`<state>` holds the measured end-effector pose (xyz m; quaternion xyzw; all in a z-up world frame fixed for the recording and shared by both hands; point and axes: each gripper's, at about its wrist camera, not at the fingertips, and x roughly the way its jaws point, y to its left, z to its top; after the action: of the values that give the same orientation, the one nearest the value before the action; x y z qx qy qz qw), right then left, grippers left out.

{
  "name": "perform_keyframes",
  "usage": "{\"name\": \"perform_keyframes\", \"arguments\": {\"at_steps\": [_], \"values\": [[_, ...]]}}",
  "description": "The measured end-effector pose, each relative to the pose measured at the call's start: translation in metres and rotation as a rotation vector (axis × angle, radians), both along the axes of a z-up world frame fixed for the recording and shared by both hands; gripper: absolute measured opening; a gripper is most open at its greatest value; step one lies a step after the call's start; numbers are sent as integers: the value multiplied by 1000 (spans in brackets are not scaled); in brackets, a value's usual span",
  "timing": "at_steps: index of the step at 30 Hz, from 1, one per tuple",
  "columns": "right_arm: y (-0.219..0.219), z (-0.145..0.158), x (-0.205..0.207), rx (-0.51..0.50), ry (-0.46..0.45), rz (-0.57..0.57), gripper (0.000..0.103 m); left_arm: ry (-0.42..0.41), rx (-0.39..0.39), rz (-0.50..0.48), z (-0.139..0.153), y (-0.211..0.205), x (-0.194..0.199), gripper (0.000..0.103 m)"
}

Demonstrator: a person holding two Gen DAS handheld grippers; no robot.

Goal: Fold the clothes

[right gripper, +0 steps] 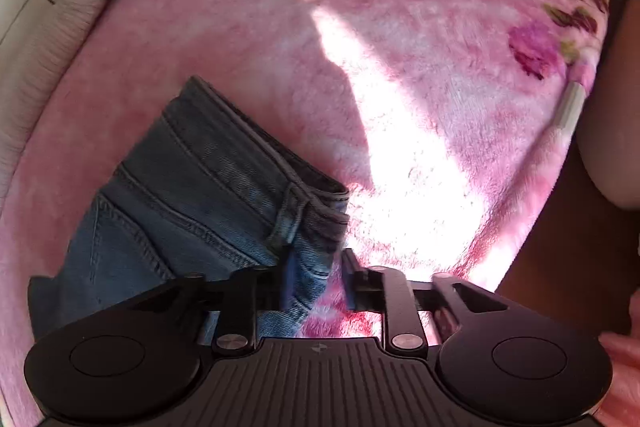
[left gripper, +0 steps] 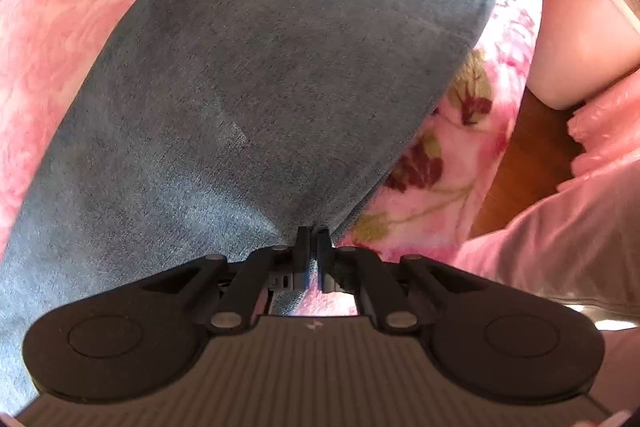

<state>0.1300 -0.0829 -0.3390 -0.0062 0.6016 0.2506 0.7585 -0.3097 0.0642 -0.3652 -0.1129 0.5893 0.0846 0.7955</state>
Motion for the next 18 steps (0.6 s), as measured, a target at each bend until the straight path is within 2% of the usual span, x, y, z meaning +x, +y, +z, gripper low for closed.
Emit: {"name": "perform_keyframes", "arguments": {"at_steps": [3, 5, 9, 11, 14, 16, 18], "values": [[3, 24, 1, -17, -44, 56, 36, -1, -93, -12, 18, 19, 1, 5], [8, 43, 1, -20, -107, 107, 38, -44, -118, 36, 33, 40, 6, 7], [27, 66, 19, 61, -157, 155, 44, -196, -143, 236, 54, 102, 27, 29], [46, 60, 38, 115, -115, 156, 47, -266, -186, 339, 52, 135, 43, 31], [76, 43, 67, 180, -16, 172, 50, -336, -248, 426, 42, 177, 68, 33], [92, 31, 84, 189, 46, 189, 52, -340, -287, 427, 33, 199, 87, 35], [100, 19, 100, 186, 102, 189, 52, -317, -363, 414, 21, 217, 104, 35]]}}
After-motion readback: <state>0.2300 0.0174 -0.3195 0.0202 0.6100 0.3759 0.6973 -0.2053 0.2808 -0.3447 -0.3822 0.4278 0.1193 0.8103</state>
